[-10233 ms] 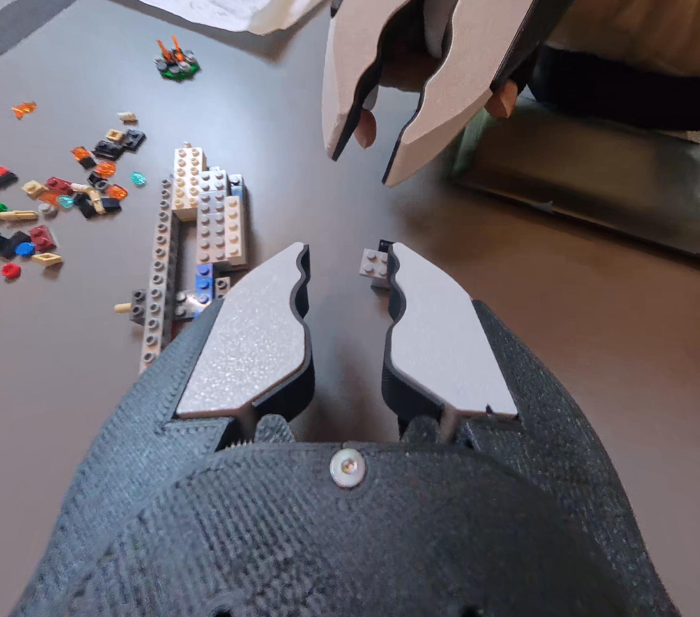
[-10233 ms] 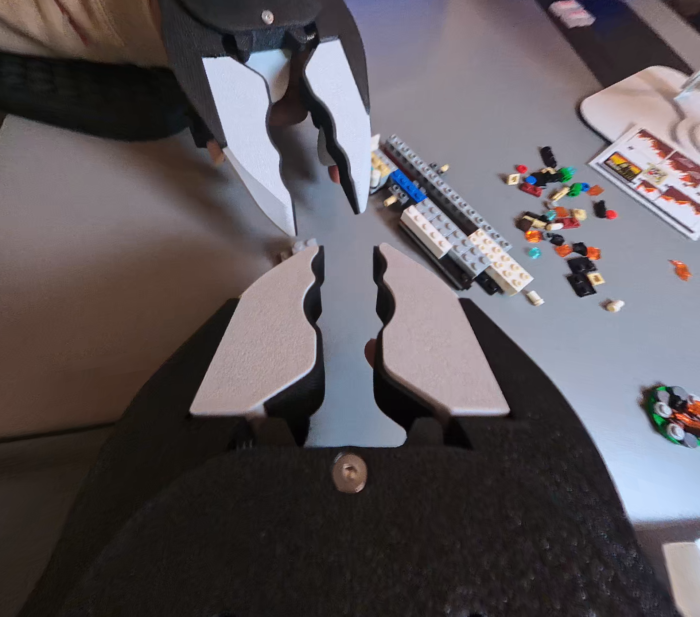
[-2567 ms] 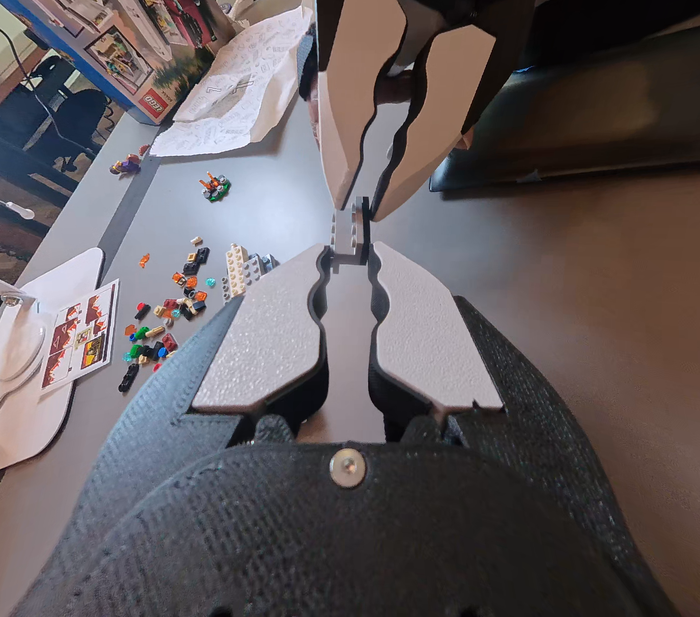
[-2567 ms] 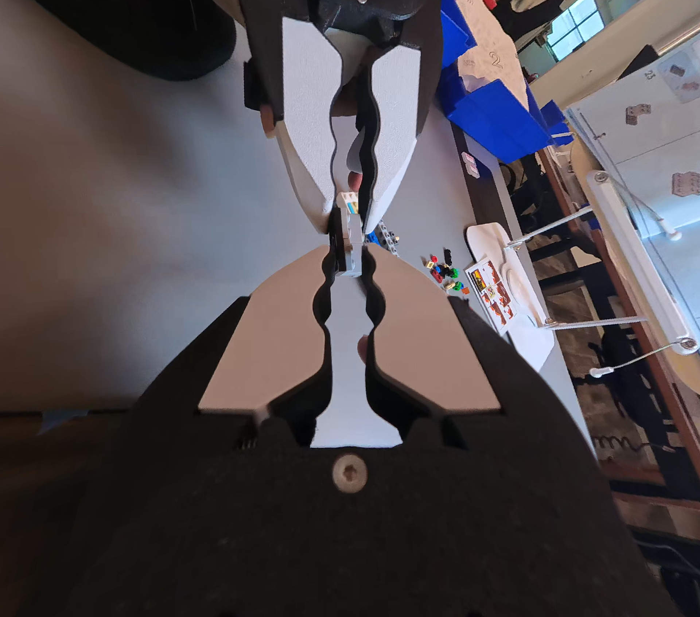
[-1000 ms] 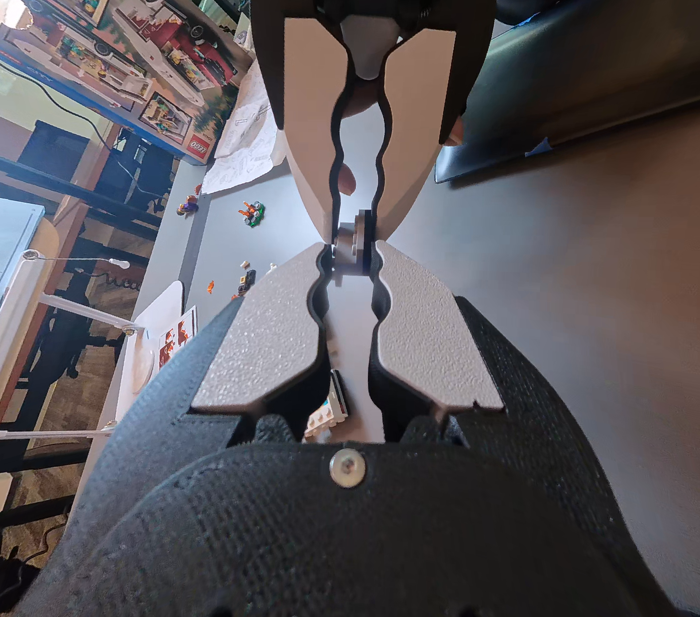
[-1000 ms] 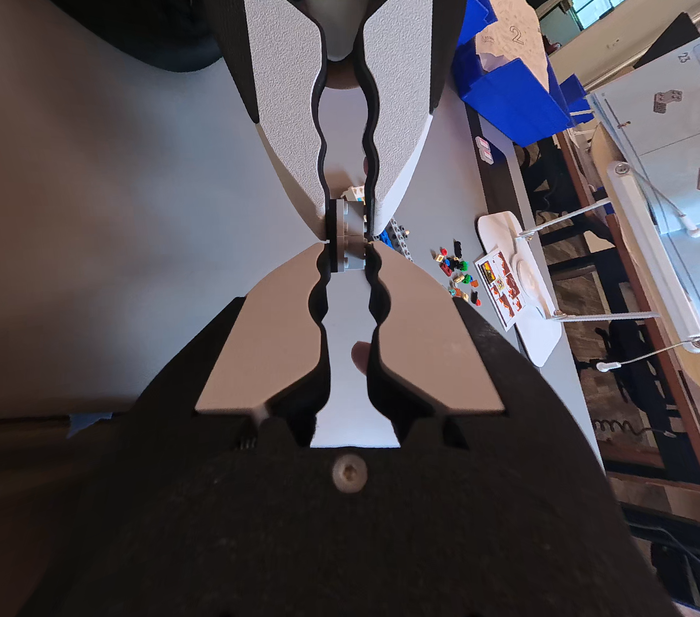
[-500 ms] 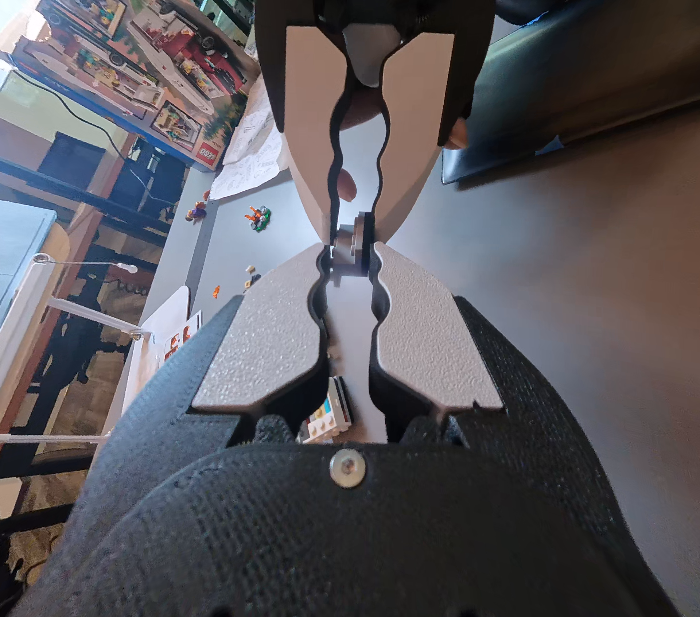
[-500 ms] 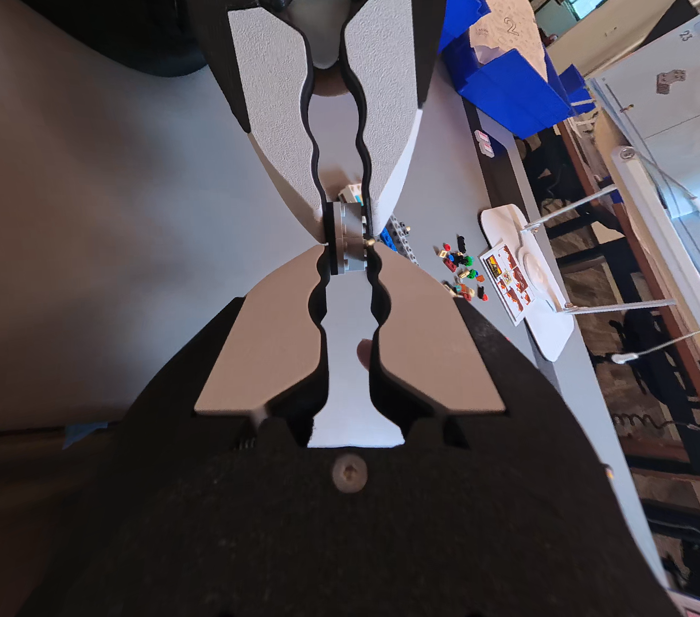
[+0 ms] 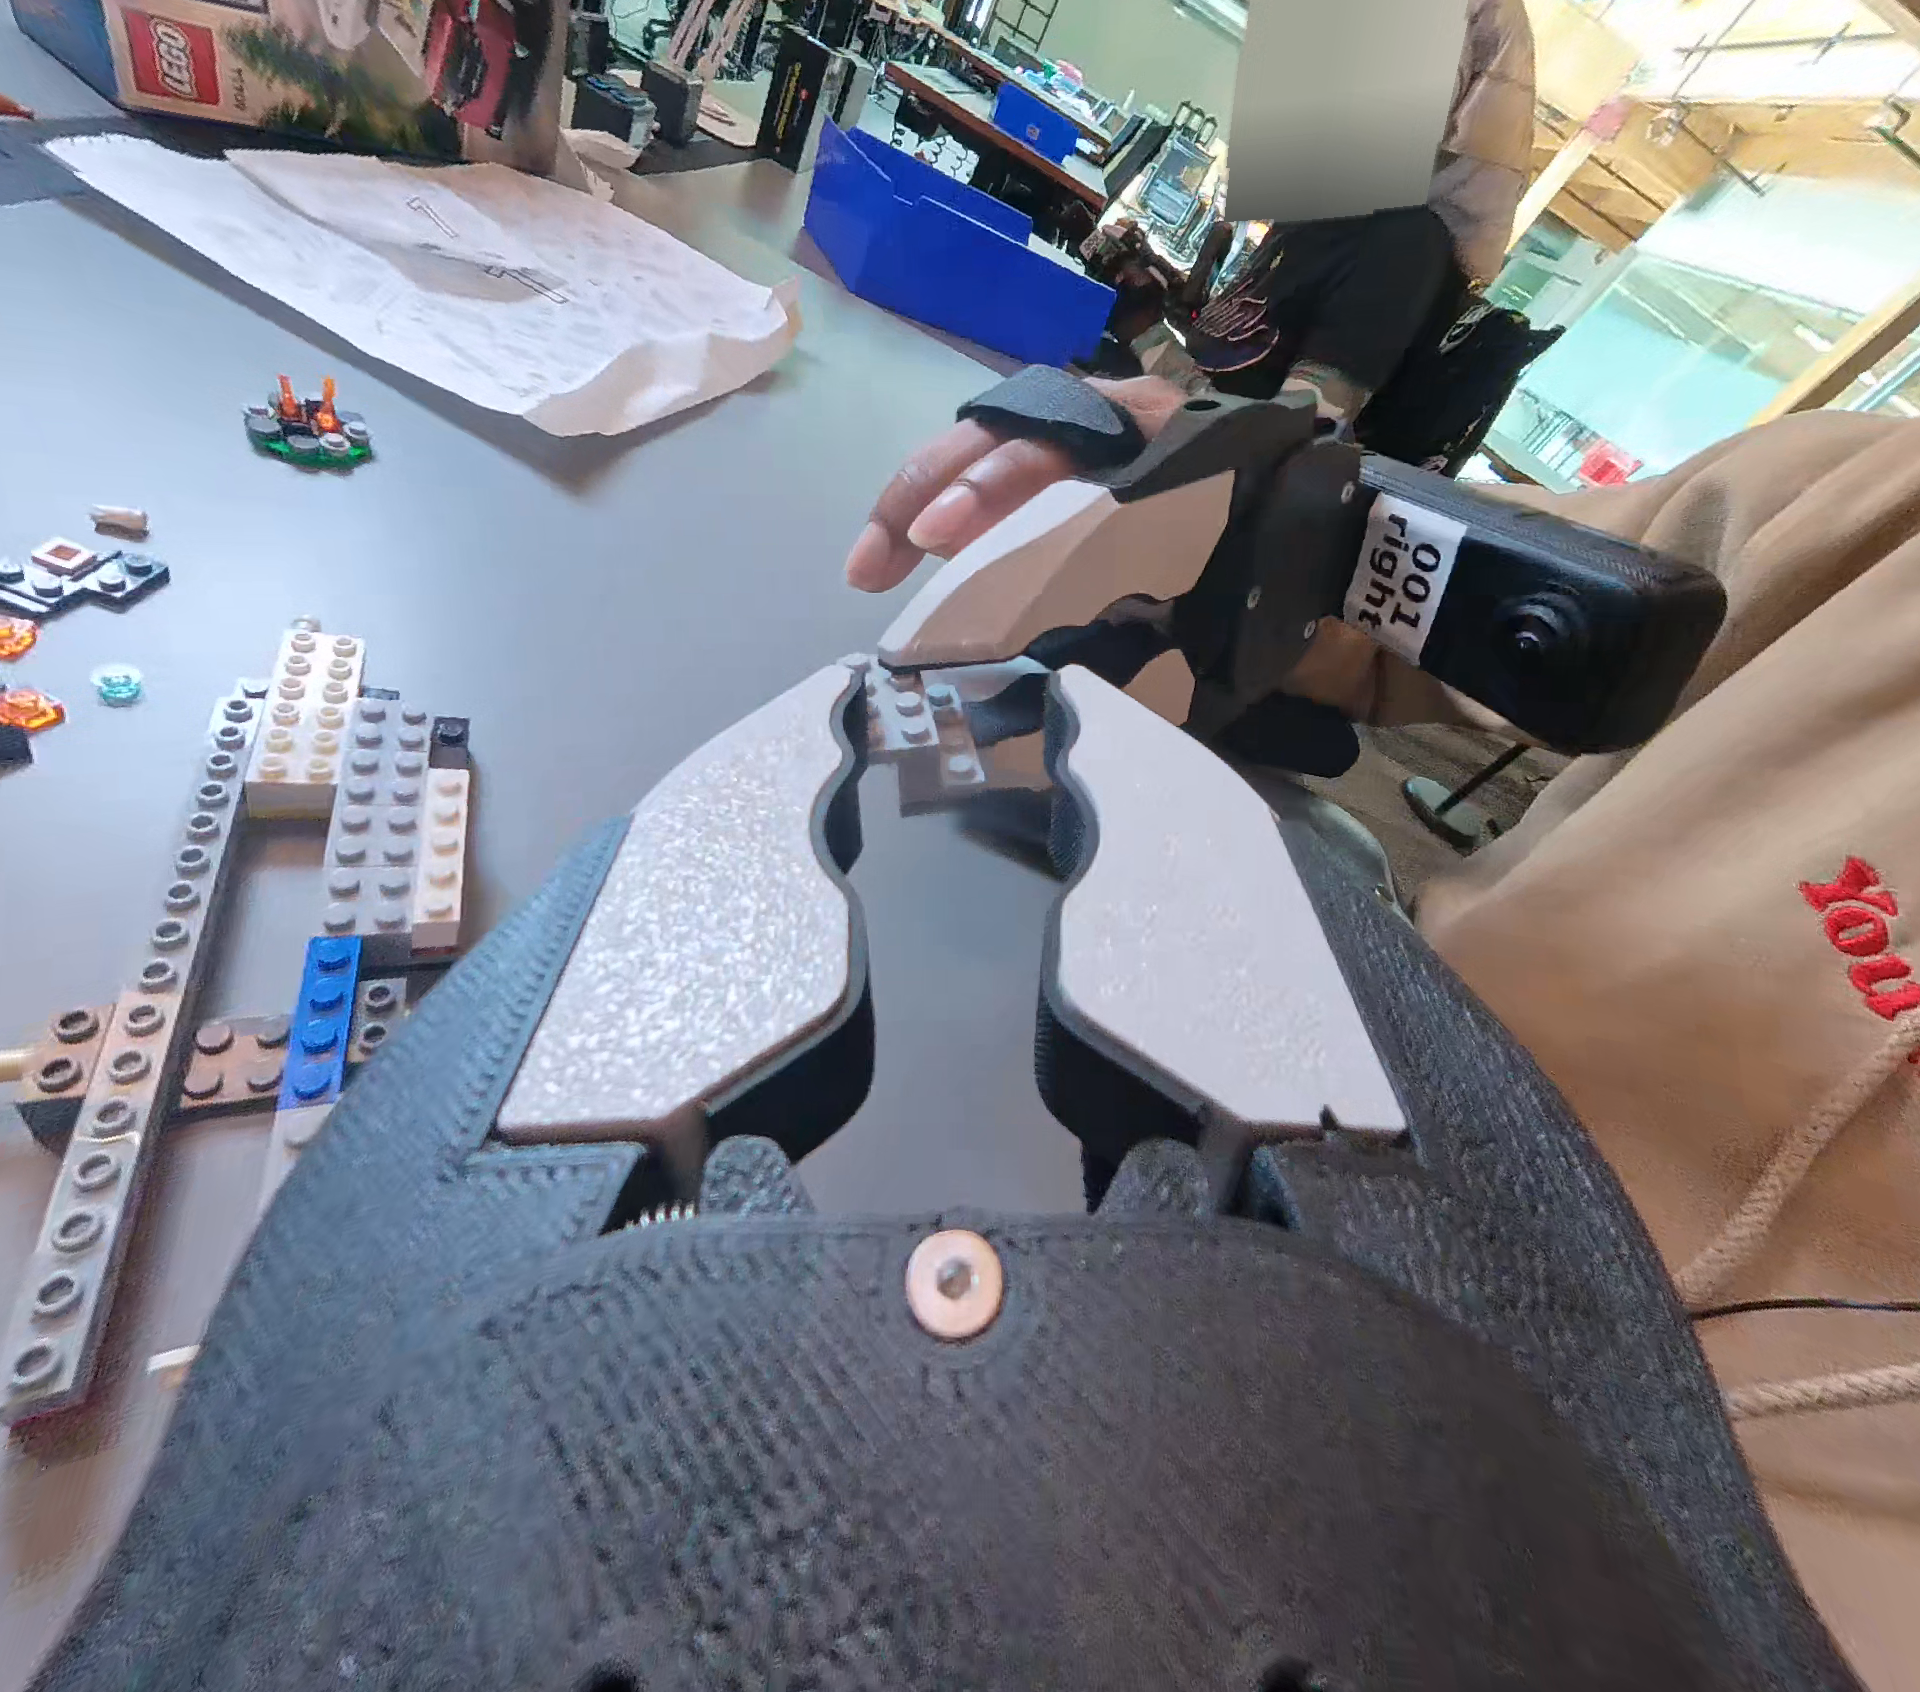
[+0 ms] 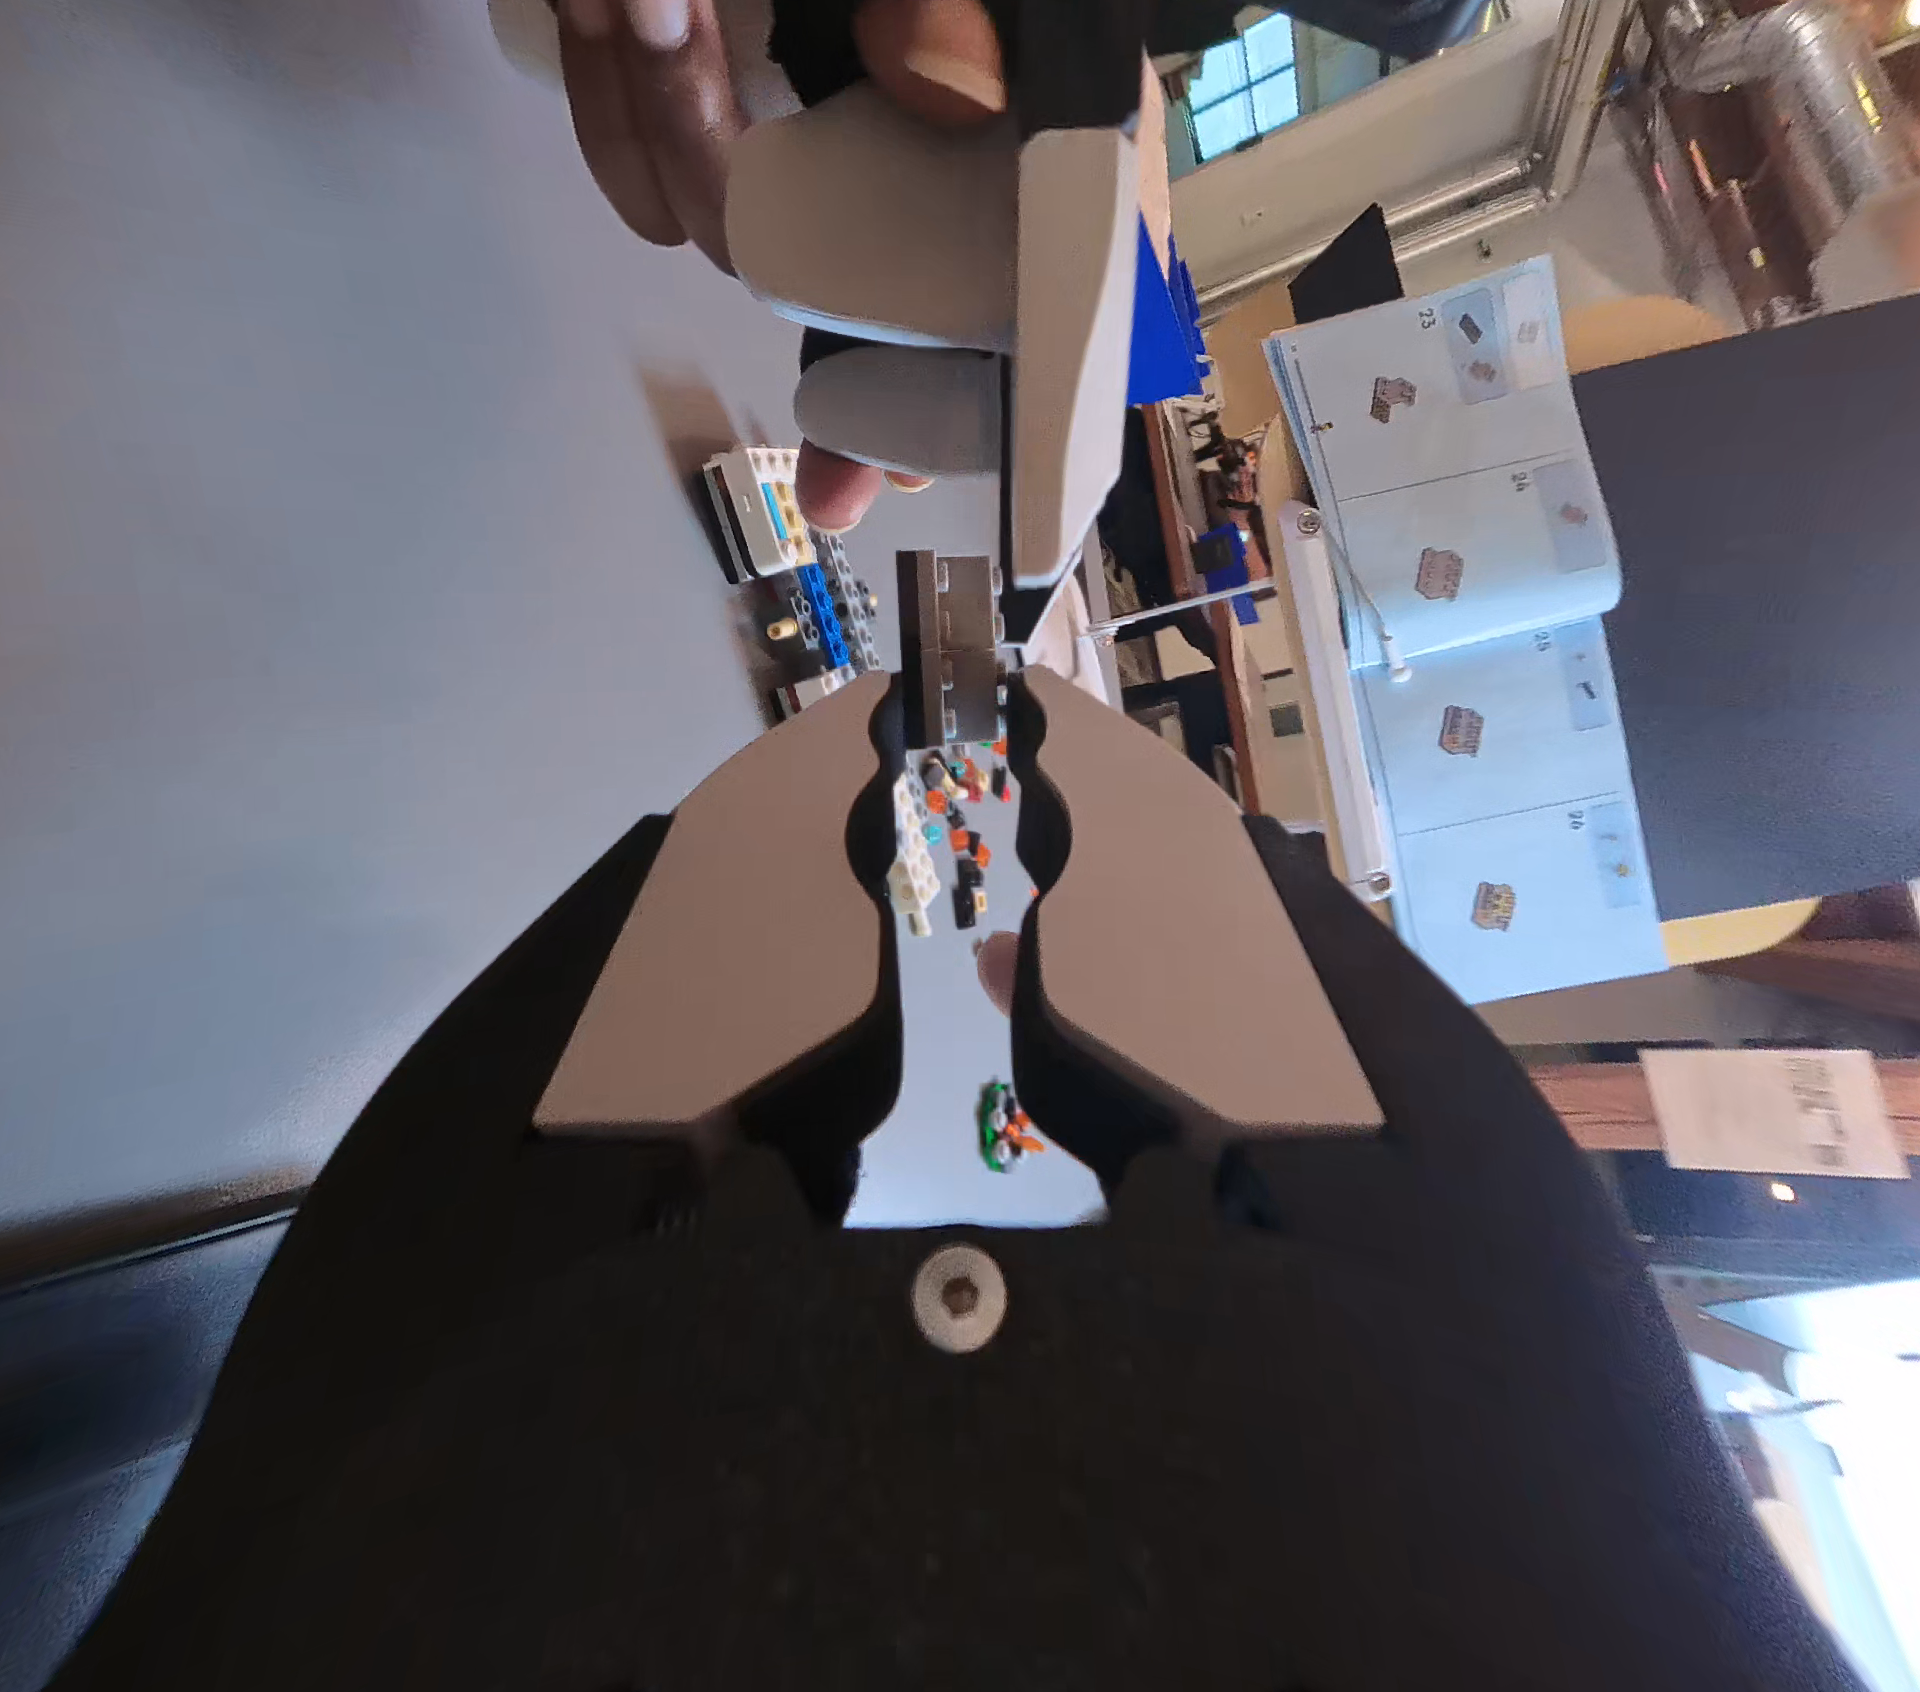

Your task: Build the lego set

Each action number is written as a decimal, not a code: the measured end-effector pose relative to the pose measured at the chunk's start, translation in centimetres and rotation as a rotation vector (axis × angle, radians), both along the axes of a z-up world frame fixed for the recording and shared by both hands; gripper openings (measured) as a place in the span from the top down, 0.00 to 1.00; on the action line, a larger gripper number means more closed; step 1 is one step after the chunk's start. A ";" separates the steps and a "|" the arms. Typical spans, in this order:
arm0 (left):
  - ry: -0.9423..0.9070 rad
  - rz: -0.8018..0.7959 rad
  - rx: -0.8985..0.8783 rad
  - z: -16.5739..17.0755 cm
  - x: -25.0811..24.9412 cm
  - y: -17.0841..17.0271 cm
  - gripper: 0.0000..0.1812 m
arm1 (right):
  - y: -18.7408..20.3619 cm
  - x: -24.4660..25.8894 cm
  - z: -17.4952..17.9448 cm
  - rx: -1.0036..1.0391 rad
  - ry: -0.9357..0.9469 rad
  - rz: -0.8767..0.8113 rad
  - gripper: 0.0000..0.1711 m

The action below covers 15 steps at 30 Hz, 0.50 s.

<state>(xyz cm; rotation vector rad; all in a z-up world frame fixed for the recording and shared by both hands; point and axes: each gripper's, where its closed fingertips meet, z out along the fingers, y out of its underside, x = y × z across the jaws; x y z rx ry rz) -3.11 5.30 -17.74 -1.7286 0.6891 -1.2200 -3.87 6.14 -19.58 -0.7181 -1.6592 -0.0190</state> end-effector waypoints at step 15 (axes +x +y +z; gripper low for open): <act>0.176 0.032 0.031 -2.4 -0.2 0.4 0.85 | -0.2 -0.3 -0.2 0.135 0.005 0.022 0.89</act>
